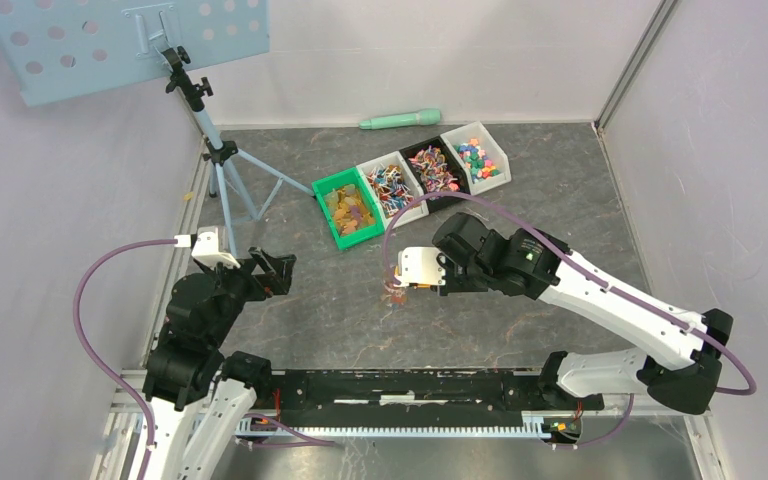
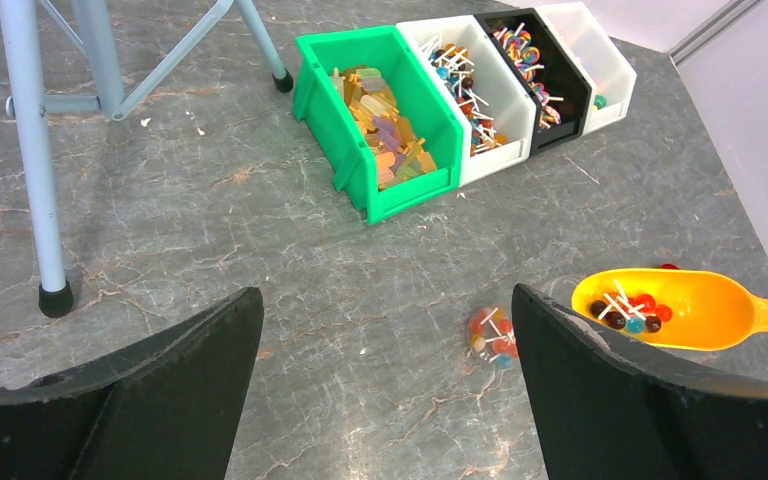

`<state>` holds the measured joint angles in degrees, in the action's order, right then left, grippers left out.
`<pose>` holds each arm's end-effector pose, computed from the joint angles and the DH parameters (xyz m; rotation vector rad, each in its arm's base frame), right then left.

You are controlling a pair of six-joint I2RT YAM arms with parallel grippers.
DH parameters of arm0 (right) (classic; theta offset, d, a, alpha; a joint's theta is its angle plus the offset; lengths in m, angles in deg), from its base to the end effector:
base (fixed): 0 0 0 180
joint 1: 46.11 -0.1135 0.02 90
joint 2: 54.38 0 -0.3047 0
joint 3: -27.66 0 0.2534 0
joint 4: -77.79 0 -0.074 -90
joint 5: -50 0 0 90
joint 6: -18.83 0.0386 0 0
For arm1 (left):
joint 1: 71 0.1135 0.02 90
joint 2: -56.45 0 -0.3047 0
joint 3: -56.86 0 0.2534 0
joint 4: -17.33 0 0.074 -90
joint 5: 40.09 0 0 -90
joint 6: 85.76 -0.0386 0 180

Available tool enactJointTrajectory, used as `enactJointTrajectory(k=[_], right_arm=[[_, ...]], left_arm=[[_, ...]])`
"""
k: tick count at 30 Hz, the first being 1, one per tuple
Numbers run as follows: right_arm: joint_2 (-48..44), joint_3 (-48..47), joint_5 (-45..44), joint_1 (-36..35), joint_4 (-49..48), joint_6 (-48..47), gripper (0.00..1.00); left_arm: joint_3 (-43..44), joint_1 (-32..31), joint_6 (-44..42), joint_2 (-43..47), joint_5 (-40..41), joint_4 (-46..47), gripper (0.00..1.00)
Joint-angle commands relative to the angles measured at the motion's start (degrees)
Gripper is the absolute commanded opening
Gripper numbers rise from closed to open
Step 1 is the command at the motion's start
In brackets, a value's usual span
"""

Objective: Pack the candies
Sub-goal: Place the fake candies in the packing bottle.

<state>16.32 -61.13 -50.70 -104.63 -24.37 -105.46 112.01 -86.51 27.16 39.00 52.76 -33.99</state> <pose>0.1192 0.1809 0.3831 -1.8280 1.8309 -0.0901 0.0383 -0.0086 0.3333 -0.1539 1.8228 -0.4305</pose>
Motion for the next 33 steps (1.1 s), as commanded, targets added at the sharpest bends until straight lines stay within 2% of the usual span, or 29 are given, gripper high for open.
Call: enactJointTrajectory(k=[1, 15, 21, 33], right_arm=[[-0.2, -3.5, -1.4, -0.8, 0.1, 0.6, 0.0], [0.5, -1.7, -2.7, -1.5, 0.6, 1.0, 0.0], [0.5, -4.5, -2.3, -1.7, 0.5, 0.7, 0.0], [-0.3, -0.1, -4.5, -2.4, 0.7, 0.4, 0.0]], left_arm=[[0.3, -0.2, -2.9, 0.4, -0.6, 1.3, 1.0], [0.1, -0.2, -3.0, 0.8, -0.4, 1.4, 1.0], [0.0, -0.2, -3.5, 0.8, -2.0, 1.7, 1.0], [-0.4, -0.2, -3.1, -0.7, -4.4, 2.3, 0.98]])
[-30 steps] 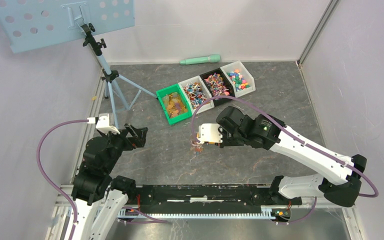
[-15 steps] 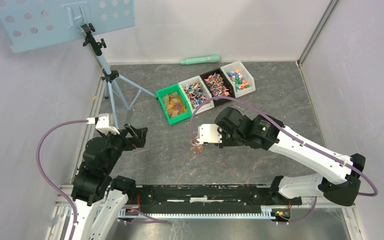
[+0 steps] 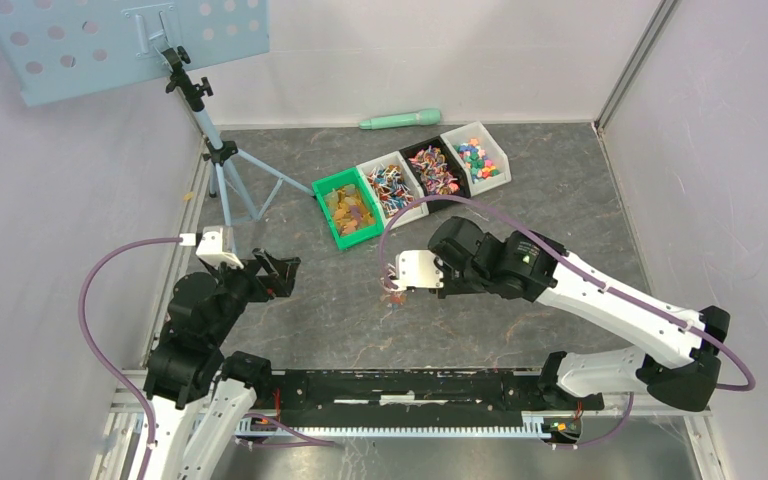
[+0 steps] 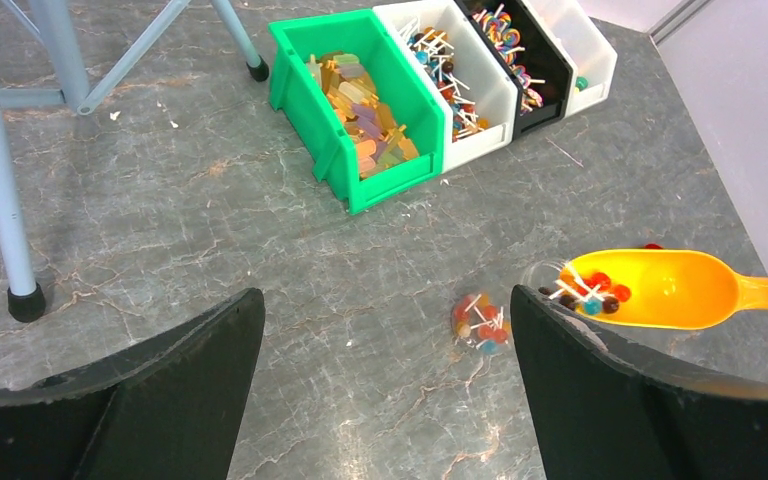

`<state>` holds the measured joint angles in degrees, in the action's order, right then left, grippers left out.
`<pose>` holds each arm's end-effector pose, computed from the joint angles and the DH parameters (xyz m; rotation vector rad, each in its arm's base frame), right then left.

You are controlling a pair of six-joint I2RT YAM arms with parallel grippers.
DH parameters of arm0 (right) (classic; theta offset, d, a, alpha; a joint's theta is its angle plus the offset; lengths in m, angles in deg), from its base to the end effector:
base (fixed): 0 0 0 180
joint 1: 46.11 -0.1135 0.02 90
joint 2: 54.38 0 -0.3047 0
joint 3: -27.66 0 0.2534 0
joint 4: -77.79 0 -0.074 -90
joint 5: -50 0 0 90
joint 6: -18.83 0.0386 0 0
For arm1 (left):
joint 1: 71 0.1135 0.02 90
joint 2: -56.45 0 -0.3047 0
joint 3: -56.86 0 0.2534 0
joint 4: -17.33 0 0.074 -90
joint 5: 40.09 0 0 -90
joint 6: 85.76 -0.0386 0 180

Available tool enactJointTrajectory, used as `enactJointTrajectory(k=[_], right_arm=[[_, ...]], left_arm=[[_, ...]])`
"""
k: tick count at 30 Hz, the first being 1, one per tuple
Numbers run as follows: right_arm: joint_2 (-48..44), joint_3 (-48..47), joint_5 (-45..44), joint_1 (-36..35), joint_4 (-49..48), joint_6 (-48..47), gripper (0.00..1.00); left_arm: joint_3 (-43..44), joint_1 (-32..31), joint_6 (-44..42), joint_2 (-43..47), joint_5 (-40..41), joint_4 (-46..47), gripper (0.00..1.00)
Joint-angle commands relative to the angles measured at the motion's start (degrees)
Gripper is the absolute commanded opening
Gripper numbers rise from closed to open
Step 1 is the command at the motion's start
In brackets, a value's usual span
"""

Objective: Pack the candies
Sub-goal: Place the fake candies in the packing bottle.

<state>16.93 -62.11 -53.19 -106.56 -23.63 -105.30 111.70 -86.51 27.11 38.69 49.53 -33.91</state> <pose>0.1153 0.1856 0.3856 -1.8421 1.8088 -0.1337 0.0396 -0.0113 0.3317 -0.1136 1.8408 -0.4780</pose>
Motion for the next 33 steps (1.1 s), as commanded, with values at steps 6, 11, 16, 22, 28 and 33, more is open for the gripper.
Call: enactJointTrajectory(k=[6, 11, 16, 22, 28, 33], right_arm=[[-1.3, -0.2, -2.7, -0.5, 0.3, 0.3, 0.0], [-1.1, -0.7, -2.6, -0.5, 0.3, 0.4, 0.0], [-1.6, -2.2, -2.1, -0.6, 0.1, 0.6, 0.0], [-3.3, -6.2, 3.0, -0.6, -0.3, 2.9, 0.0], [-3.7, -6.0, 1.1, -0.6, -4.7, 8.0, 0.0], [0.2, -9.2, -6.0, 0.6, -9.1, 15.0, 0.0]], left_arm=[[-0.1, -0.2, -3.2, -0.4, -1.1, 2.2, 0.97], [-0.1, -0.2, -3.3, -0.3, -1.2, 2.3, 0.97], [-0.1, -0.2, -3.2, -0.2, -1.1, 2.2, 0.97], [-0.1, -0.2, -3.3, -0.1, -0.8, 2.3, 1.0], [-0.1, -0.2, -3.3, 0.4, -0.7, 2.2, 1.0], [-0.2, -0.4, -3.2, 0.4, -1.1, 2.2, 1.0]])
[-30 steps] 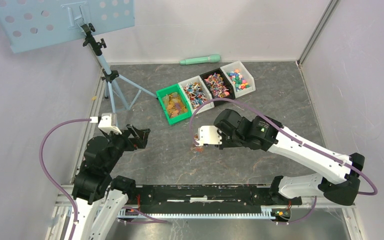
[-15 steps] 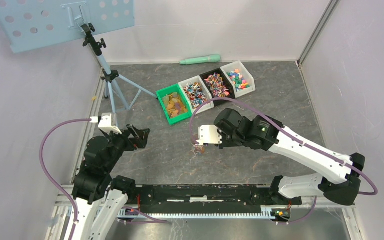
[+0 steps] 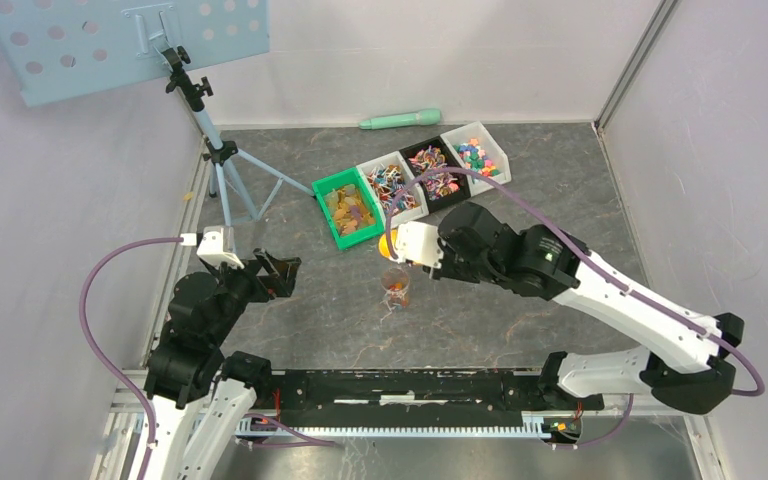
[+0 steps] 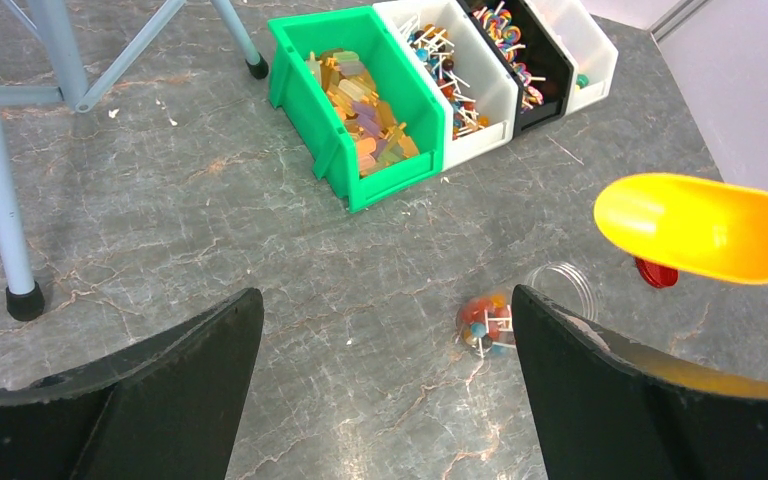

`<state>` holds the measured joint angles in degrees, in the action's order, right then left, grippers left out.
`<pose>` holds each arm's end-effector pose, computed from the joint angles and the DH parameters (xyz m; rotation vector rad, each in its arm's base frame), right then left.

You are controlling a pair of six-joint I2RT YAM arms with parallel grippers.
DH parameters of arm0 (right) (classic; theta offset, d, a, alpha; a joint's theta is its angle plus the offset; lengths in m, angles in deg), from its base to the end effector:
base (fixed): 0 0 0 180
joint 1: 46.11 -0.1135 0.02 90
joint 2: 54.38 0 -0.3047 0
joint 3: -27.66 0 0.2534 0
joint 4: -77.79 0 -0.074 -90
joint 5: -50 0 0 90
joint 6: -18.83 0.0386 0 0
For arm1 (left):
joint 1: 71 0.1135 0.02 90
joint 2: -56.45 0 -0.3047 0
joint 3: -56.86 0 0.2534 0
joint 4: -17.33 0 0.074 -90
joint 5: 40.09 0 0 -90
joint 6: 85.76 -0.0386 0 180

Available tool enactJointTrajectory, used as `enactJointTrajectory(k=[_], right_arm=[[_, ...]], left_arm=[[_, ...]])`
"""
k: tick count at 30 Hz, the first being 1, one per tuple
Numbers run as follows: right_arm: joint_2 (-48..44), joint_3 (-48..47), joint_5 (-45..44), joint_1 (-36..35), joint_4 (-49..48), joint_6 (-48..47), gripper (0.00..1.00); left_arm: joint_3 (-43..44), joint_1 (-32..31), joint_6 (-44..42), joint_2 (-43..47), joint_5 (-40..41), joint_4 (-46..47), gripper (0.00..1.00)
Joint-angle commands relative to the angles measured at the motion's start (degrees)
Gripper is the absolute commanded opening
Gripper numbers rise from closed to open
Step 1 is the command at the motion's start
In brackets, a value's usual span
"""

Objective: Pack the candies
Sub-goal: Place the fake candies in the packing bottle, then adjust the spatula.

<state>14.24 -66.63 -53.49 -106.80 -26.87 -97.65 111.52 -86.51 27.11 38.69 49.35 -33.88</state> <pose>0.1104 0.1783 0.4220 -1.5815 1.8130 -0.0121 0.0400 -0.0115 0.3308 -0.1116 1.8439 -0.4803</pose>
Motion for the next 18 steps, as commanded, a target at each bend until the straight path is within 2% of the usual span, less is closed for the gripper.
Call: enactJointTrajectory(k=[1, 7, 10, 15, 18], right_arm=[[4.9, -6.3, -5.7, 1.7, -5.5, 9.0, 0.0], [16.2, -15.1, -1.0, 10.7, -2.5, 15.2, 0.0], [21.6, -19.1, 5.4, 16.0, -1.8, 17.1, 0.0], [31.0, -25.7, 8.4, 18.9, -0.2, 20.1, 0.0], [32.3, -24.2, 11.6, 19.3, -2.6, 20.3, 0.0]], left_arm=[[0.0, -0.4, -3.3, 0.5, -0.9, 2.2, 1.0], [-0.1, -0.7, -3.3, 1.0, -0.7, 2.2, 1.0], [-0.1, -0.7, -3.3, 0.9, -0.9, 2.3, 1.0], [-0.3, -0.8, -3.2, 0.9, -1.1, 2.4, 0.99], [-0.6, -0.8, -2.7, -0.1, -1.9, 4.1, 0.99]])
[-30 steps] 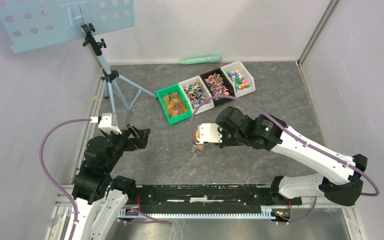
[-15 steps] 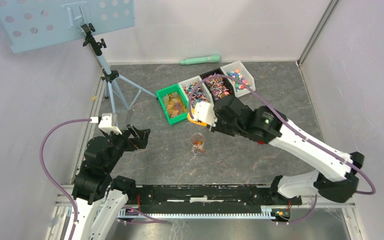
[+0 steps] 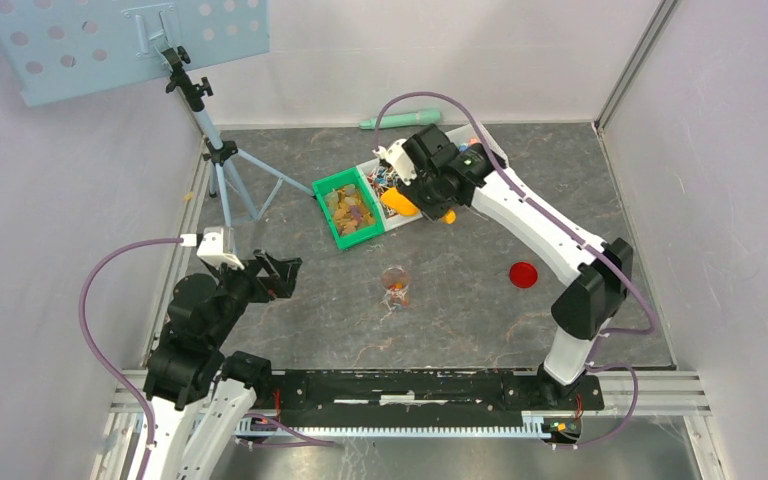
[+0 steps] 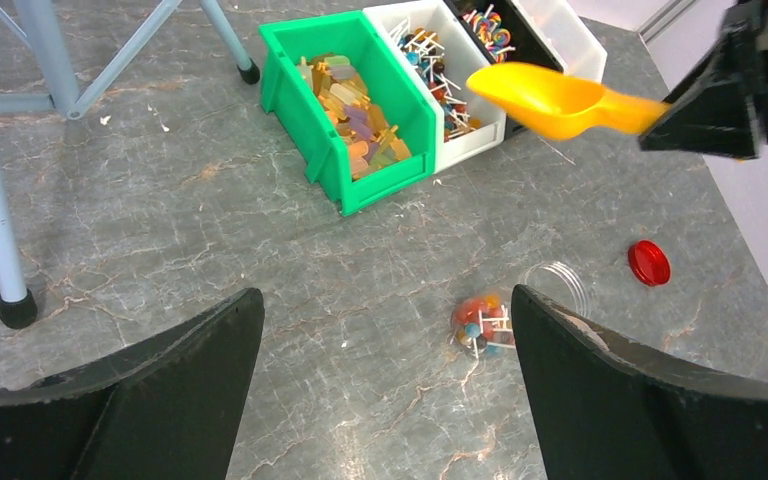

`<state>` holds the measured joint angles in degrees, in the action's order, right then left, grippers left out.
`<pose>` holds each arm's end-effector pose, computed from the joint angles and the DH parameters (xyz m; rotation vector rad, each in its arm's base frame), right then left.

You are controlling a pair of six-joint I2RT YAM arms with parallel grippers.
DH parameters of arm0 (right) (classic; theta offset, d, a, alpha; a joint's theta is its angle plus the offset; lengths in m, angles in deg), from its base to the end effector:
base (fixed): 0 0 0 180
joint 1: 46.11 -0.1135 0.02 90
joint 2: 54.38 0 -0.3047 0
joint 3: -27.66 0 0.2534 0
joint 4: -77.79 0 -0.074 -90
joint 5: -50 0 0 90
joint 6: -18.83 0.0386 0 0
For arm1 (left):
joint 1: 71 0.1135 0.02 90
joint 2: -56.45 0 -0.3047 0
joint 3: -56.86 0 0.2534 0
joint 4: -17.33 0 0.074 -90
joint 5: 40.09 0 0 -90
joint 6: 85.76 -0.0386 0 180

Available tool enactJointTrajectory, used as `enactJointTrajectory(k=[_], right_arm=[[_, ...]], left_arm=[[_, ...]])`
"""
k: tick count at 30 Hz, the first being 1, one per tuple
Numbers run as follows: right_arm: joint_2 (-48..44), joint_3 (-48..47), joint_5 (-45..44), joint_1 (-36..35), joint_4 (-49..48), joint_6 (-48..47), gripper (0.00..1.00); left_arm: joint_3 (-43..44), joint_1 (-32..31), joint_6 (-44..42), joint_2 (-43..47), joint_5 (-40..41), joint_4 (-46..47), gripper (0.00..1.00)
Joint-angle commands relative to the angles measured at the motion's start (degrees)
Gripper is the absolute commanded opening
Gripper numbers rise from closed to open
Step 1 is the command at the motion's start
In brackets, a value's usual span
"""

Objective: Pack the candies
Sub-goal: Adjust the spatula.

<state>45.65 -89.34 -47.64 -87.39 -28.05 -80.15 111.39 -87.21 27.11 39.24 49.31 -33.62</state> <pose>0.2861 0.2444 0.3932 -1.0398 2.3349 0.0454 0.0382 -0.0115 0.3307 -0.0991 1.8337 -0.4921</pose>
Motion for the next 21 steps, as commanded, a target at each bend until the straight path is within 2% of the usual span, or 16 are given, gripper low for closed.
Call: enactJointTrajectory(k=[1, 3, 6, 10, 12, 14, 16, 17, 20, 21], right_arm=[[0.6, -0.5, 6.6, -0.1, -2.4, 2.8, 0.0], [-0.5, 1.0, 8.2, 0.0, -4.4, 2.8, 0.0], [-2.7, 2.0, 11.9, 0.0, -5.3, 2.7, 0.0], [-8.2, 5.8, 17.0, 0.0, -7.8, 1.8, 0.0], [-11.4, 8.7, 19.7, 0.0, -9.8, 1.1, 0.0], [-14.5, 11.5, 22.8, 0.0, -11.6, 0.1, 0.0], [-16.5, 13.8, 25.3, 0.0, -12.3, -1.3, 0.0], [-17.3, 14.4, 25.8, 0.0, -12.3, -1.8, 0.0], [-19.0, 16.4, 26.2, 0.0, -12.4, -2.9, 0.0], [-19.5, 16.9, 26.7, 0.0, -12.5, -3.3, 0.0]], left_arm=[[-0.7, -0.1, -3.2, -1.2, -3.3, 5.5, 0.96], [-2.7, -0.1, -3.5, -2.4, -7.6, 12.4, 0.93], [-4.2, -0.1, -4.4, -7.8, -19.9, 25.1, 0.87], [1.2, -0.1, -8.2, -18.7, -28.7, 31.1, 0.84], [2.6, -0.1, -10.9, -22.3, -32.3, 34.8, 0.8], [2.2, -0.3, -13.6, -24.6, -36.4, 40.5, 0.81], [3.4, -0.4, -18.9, -27.7, -41.8, 41.2, 0.86], [5.0, -0.4, -22.2, -29.5, -43.6, 39.9, 0.84], [8.4, -0.6, -31.0, -33.5, -51.5, 37.6, 0.64], [9.4, -0.8, -32.4, -34.2, -53.3, 35.7, 0.64]])
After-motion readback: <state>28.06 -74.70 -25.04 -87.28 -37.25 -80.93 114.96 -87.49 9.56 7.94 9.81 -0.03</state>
